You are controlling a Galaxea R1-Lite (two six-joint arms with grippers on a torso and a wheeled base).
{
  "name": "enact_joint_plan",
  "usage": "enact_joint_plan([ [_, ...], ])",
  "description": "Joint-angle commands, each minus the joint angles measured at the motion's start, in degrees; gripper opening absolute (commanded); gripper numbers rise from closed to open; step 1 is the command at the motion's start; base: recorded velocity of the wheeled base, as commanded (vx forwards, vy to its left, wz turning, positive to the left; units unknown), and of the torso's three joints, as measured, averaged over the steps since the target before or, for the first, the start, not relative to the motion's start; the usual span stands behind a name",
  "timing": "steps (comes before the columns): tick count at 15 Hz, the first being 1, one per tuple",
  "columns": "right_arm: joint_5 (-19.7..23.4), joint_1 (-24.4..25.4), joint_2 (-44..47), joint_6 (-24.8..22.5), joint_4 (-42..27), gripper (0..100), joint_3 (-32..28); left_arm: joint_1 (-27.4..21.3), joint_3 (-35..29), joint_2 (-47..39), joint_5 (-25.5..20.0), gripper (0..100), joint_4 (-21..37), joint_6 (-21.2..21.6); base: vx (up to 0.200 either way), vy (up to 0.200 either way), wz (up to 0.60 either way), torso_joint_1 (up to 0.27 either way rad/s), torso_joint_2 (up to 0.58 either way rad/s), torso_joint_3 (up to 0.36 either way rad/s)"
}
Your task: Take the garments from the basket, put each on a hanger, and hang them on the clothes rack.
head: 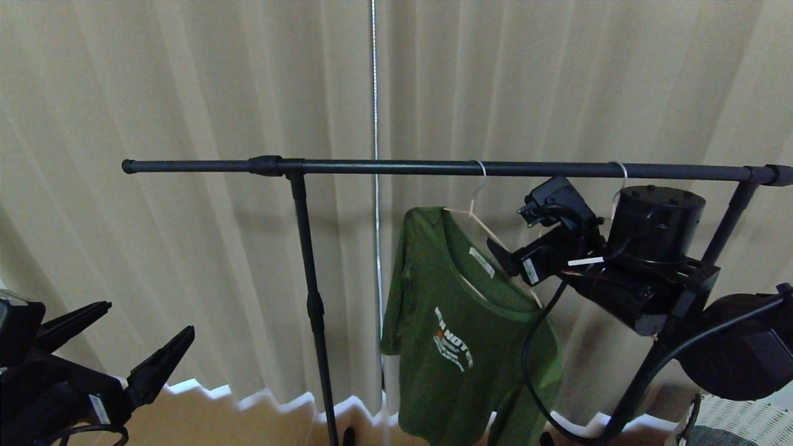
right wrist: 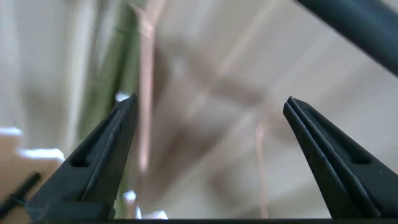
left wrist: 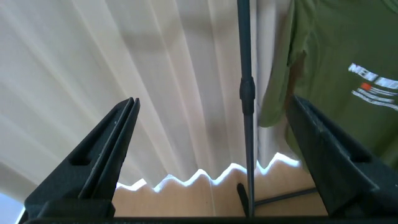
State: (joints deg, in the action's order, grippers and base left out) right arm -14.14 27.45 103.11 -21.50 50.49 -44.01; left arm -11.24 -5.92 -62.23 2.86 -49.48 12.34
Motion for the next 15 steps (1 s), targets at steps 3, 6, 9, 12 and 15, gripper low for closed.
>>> enact_joint_plan([
  [3, 0.8, -0.2, -4.2, 1.6, 4.4, 100, 5.2, 0.2, 0.5, -0.2, 0.0, 100, 0.1, 0.0, 0.0, 0.0, 0.0, 0.0, 0.0, 0.0],
  [6, 0.9, 0.1, -12.6, 2.8, 4.3, 100, 10.5, 0.2, 0.8, -0.3, 0.0, 100, 0.1, 0.0, 0.0, 0.0, 0.0, 0.0, 0.0, 0.0],
  [9, 0.8, -0.5, -19.3, 3.2, 3.5, 100, 15.7, 0.2, 1.6, -0.7, 0.0, 100, 0.2, 0.1, 0.0, 0.0, 0.0, 0.0, 0.0, 0.0],
  [12, 0.7, -1.0, -24.5, 8.5, 3.2, 100, 21.3, 0.1, 1.8, -0.7, 0.0, 100, 0.2, 0.1, 0.0, 0.0, 0.0, 0.0, 0.0, 0.0],
  [15, 0.7, -6.5, -28.9, 11.2, -1.6, 100, 26.9, -0.1, 3.6, -0.9, -0.1, 100, 0.3, 1.5, 0.0, 0.0, 0.0, 0.0, 0.0, 0.0],
])
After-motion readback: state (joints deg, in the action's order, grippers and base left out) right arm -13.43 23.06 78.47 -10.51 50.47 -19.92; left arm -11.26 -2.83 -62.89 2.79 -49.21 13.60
